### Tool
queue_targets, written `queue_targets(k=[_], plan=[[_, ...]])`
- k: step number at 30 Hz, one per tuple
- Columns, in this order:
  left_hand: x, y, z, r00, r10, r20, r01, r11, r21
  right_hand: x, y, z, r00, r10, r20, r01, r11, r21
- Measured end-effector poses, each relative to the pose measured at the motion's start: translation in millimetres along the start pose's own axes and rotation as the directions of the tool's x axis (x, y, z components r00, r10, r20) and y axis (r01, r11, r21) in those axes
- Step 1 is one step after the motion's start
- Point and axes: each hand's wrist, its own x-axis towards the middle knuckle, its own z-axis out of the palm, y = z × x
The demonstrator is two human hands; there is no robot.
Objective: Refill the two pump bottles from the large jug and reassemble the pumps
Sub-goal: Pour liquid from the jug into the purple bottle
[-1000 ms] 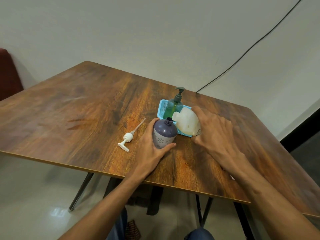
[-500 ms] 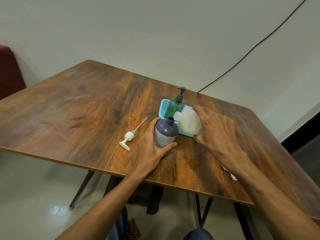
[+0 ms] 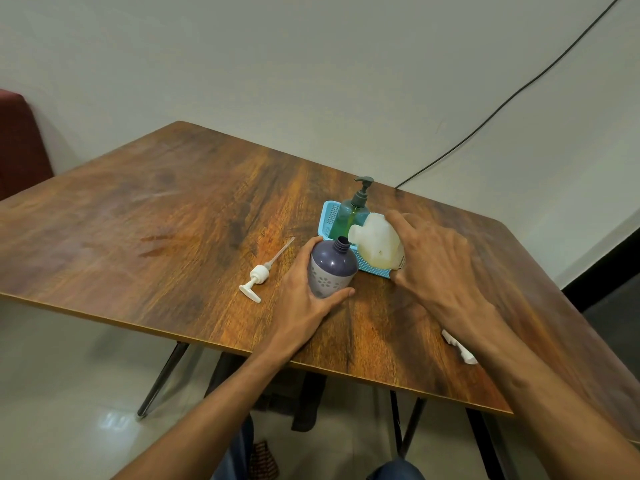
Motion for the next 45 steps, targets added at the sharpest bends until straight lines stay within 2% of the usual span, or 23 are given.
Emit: queue_targets(k=[32,45], plan=[[1.6,-4.2,0.4,1.000,-0.005,0.027,0.005,1.000,-0.008,1.7,-2.9,-7.7,0.999,0.003,0.047,-0.005,1.000,0.030],[1.6,-5.2,0.4,1.000,-0.004,0.025,0.004,1.000,0.009,1.1,-1.3,-4.4,1.000,0.006,0.021,-0.007,1.000,0.025]])
